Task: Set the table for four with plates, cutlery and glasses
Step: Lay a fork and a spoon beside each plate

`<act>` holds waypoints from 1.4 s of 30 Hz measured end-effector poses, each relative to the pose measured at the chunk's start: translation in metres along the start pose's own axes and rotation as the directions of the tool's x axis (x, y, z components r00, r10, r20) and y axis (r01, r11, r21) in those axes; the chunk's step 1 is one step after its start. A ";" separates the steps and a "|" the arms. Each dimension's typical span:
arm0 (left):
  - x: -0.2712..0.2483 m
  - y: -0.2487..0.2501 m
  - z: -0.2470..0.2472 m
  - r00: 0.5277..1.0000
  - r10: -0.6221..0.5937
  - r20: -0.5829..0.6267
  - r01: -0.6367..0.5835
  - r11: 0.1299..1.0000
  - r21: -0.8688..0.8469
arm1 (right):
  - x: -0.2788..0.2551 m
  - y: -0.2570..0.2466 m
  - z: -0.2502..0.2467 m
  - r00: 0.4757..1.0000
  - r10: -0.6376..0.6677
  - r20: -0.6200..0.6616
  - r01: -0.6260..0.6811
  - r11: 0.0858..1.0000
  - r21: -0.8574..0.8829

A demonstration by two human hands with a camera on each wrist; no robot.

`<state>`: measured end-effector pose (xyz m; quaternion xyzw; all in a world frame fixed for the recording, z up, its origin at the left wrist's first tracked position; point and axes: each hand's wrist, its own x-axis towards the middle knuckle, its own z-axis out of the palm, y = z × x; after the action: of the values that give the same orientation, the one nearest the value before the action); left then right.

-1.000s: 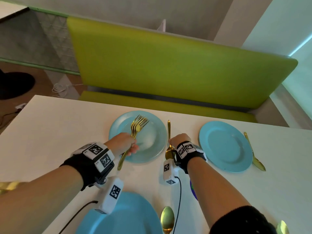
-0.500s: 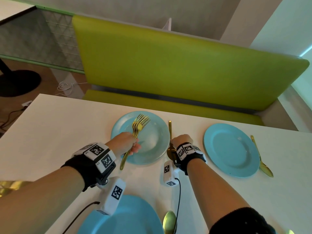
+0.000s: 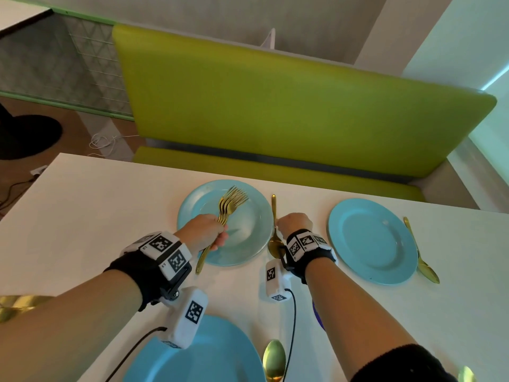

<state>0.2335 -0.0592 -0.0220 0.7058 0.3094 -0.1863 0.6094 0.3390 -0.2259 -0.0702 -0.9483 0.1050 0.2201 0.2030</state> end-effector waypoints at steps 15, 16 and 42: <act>-0.005 0.003 0.025 0.997 0.040 0.065 -0.047 0.993 0.107 | -0.064 -0.013 -0.004 0.739 -0.670 0.078 0.672 0.741 0.004; -0.005 0.003 0.026 0.997 0.037 0.075 -0.046 0.992 0.117 | -0.064 -0.012 -0.005 0.732 -0.675 0.094 0.679 0.734 -0.018; 0.003 0.004 0.014 1.000 0.013 -0.021 -0.016 0.985 -0.171 | 0.020 0.065 -0.045 0.995 0.096 -0.014 -0.096 0.950 -0.298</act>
<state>0.2396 -0.0724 -0.0236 0.6549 0.3253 -0.1476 0.6659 0.3549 -0.3054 -0.0650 -0.9618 0.1164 0.2435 0.0467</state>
